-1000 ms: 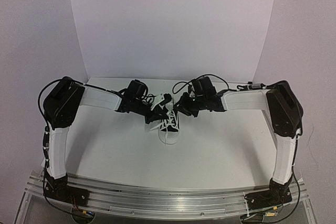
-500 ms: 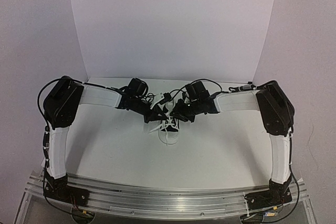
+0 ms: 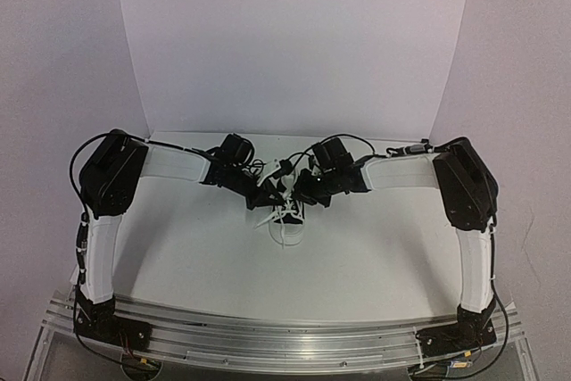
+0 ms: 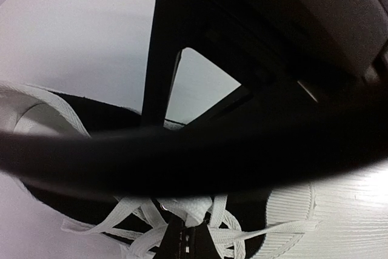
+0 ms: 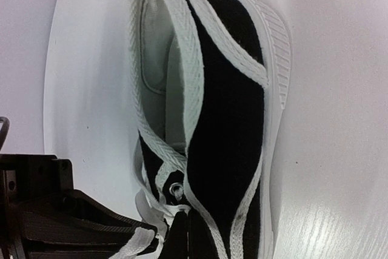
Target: Tie the shoes
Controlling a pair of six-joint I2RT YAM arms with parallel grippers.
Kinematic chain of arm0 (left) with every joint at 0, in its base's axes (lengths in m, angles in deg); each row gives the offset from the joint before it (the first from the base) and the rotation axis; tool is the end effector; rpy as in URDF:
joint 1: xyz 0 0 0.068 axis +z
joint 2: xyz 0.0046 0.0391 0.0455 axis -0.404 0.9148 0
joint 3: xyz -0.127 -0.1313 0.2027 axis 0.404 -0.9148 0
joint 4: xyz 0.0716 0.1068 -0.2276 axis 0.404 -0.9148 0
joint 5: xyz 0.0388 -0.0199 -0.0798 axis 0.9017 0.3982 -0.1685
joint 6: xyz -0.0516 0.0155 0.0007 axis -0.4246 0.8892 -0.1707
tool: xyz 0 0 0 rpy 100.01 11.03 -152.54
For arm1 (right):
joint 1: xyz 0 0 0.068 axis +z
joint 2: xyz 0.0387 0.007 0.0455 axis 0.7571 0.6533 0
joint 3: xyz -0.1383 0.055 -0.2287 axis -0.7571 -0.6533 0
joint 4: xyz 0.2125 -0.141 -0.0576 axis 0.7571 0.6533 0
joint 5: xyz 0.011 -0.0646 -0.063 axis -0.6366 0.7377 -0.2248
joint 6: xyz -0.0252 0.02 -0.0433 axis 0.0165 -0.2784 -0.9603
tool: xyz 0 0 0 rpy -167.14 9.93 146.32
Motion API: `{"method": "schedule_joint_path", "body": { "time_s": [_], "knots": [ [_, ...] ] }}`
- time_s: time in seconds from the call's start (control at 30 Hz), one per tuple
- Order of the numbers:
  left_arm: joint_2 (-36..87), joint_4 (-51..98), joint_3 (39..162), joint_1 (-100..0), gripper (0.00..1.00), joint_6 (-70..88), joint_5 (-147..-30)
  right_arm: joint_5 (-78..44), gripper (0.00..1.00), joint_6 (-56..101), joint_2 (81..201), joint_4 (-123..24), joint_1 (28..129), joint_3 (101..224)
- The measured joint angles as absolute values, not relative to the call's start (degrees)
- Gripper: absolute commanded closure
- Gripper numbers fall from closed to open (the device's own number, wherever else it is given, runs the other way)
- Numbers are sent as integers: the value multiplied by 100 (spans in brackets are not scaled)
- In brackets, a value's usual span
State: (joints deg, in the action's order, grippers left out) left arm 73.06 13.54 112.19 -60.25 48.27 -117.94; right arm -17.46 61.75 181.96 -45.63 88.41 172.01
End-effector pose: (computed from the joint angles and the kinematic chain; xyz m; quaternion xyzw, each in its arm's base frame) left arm 0.3588 -0.2920 0.1518 0.5652 0.6850 -0.3290 0.3211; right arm 0.3641 0.3031 0.1662 0.0281 0.9091 0.3239 0.2605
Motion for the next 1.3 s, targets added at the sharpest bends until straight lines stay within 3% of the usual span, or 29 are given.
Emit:
{"method": "schedule_joint_path", "body": {
  "time_s": [0.6, 1.3],
  "knots": [
    [7405, 1038, 11475, -6022, 100, 4976, -11891, -1794, 100, 5903, 17735, -4508, 8976, 17055],
    [7509, 838, 11583, -6014, 100, 5181, -11997, -1571, 100, 6071, 17331, -5863, 9076, 16015]
  ]
}}
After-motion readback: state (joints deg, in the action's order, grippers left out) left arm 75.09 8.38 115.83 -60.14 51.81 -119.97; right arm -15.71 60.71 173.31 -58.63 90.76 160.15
